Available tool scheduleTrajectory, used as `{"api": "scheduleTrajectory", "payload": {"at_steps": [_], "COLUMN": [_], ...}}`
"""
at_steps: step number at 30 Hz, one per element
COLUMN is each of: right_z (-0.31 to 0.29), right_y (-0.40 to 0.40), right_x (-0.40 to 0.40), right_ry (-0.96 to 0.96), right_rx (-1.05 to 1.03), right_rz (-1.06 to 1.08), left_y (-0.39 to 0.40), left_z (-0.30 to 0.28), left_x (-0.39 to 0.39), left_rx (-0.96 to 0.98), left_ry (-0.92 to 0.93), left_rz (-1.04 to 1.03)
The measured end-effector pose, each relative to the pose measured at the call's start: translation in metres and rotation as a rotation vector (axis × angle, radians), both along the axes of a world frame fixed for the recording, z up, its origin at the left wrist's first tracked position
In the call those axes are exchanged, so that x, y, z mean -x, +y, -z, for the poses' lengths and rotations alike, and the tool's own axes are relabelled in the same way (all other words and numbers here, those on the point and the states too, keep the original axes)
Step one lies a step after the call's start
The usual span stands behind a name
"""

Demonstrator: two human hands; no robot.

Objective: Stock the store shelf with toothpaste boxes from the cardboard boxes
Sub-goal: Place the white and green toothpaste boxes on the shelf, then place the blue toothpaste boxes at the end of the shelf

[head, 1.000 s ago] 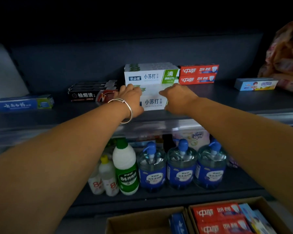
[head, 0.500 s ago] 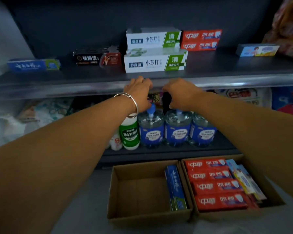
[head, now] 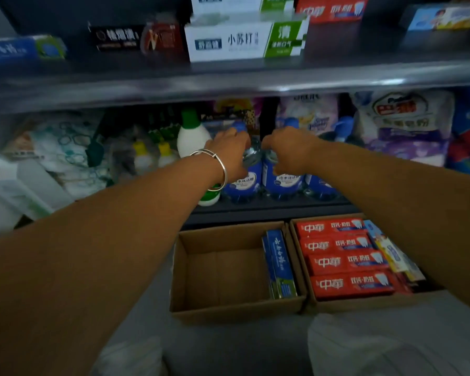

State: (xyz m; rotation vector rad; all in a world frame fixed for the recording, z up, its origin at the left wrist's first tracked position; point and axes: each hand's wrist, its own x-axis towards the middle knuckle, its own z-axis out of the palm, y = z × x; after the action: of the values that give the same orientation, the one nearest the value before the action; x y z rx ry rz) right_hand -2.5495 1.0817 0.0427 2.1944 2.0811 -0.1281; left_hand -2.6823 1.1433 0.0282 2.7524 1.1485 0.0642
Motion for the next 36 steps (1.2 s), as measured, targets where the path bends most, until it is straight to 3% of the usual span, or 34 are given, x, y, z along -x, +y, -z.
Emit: {"api": "scheduleTrajectory", "payload": {"at_steps": [15,22,36], "right_z": [0.145,0.197,0.270], "right_y": [-0.004,0.005,0.020], "right_x": [-0.026,-0.042,-0.041], "right_ry": [0.030,-0.012,0.000], "right_rx": [0.292,0.408,0.460], "right_rz": [-0.058,-0.173,-0.296], "left_y": [-0.015,-0.009,-0.002], "left_z": [0.154,0.196,0.262], "left_x": [-0.008,-0.026,-0.028], "left_rx": [0.294,0.355,0.459], "left_ry": [0.187,0.285,0.279], "left_rz": [0.022,0.020,-0.010]}}
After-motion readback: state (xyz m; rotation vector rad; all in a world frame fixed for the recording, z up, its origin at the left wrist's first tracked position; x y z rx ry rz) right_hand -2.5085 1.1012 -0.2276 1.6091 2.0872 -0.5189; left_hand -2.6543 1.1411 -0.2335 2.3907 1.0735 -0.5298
